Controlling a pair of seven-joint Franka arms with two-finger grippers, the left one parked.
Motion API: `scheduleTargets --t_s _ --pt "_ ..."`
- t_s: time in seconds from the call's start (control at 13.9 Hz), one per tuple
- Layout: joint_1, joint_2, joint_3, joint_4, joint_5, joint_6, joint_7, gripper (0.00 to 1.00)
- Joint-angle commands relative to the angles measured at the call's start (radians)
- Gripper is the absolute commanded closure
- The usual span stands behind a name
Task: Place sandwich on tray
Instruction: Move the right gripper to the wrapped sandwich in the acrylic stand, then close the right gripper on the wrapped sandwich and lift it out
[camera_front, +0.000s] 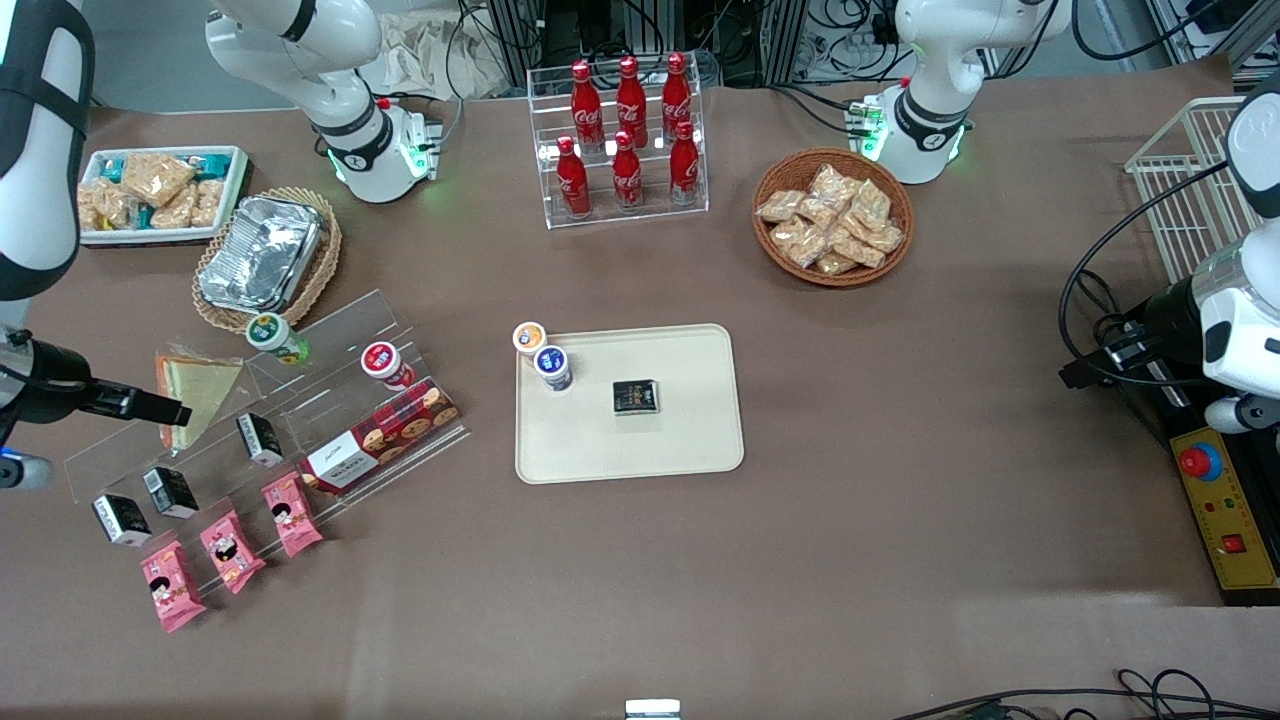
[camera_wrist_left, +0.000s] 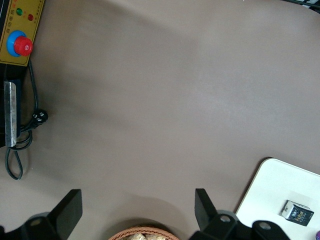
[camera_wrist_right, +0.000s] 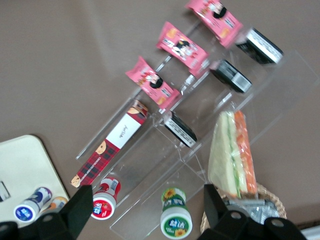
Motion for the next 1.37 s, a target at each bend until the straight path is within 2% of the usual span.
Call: scheduleTargets --t_s 0.0,0.14,0.29,0.5,0.72,1.3 --pt "-0.060 -0.015 0.002 -0.011 -0.011 -0.030 0.037 0.01" --pt "-0.138 -0.018 0.005 -0.025 0.015 -0.055 0.034 0.01" --pt "-0.164 -0.021 0.002 -0.061 0.009 -0.054 0.024 0.01" --pt "-0.204 -0.082 0.004 -0.231 0.004 0.059 -0.015 0.01" --pt "-0.195 -0.193 0.005 -0.443 0.004 0.232 -0.015 0.01" --pt "-0.171 -0.153 0.013 -0.558 0.006 0.394 -0.002 0.02"
